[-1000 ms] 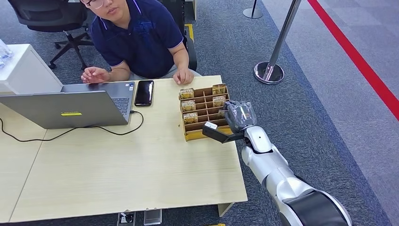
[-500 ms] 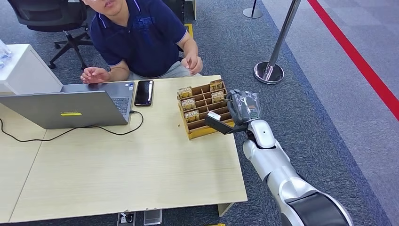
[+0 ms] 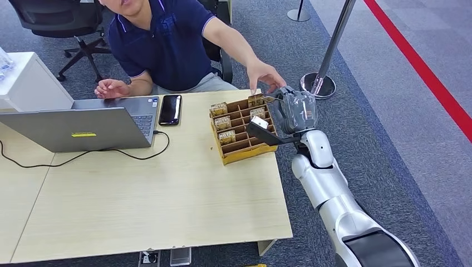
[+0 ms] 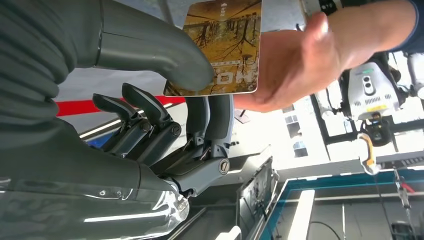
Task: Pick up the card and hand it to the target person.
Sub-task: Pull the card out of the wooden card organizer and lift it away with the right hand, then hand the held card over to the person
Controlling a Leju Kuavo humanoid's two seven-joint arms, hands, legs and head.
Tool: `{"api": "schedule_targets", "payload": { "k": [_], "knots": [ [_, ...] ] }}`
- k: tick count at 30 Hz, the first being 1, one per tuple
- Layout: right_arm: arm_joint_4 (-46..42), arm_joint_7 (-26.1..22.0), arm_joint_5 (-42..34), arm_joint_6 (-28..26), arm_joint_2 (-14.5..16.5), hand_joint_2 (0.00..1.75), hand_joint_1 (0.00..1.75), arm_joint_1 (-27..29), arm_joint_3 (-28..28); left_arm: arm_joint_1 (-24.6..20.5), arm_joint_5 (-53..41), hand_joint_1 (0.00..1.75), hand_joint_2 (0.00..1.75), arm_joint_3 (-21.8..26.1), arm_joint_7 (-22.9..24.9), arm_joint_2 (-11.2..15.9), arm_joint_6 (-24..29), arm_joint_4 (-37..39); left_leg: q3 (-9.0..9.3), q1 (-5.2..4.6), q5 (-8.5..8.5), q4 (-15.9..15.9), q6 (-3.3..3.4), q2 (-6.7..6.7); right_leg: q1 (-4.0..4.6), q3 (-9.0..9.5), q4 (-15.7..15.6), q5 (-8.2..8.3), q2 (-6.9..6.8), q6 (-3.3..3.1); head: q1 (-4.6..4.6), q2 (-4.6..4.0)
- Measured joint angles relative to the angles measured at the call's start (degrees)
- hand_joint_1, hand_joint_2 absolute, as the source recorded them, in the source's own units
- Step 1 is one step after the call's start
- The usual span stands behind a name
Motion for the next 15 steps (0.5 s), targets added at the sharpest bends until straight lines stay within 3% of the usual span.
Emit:
{"api": "schedule_targets", "payload": {
  "k": [8, 15],
  "knots": [
    [-1.6, -5.3, -6.0, 0.5, 1.0, 1.75, 1.75, 0.1, 0.1, -0.2, -0.3, 0.00, 1.75, -0.1, -0.5, -0.1, -0.3, 0.0, -0.01, 0.00, 0.00, 0.0, 0.00, -0.01, 0.00, 0.01, 0.0, 0.00, 0.00, 0.00, 0.07, 0.00],
    [-1.9, -6.6, -8.0, 0.7, 2.2, 1.75, 1.75, -0.1, 0.9, -0.1, -0.3, 0.00, 1.75, -0.1, -2.0, -0.1, -0.4, 0.0, -0.03, 0.00, 0.00, 0.0, 0.00, -0.02, 0.00, 0.01, 0.0, 0.00, -0.01, 0.00, 0.00, 0.00]
  ]
}}
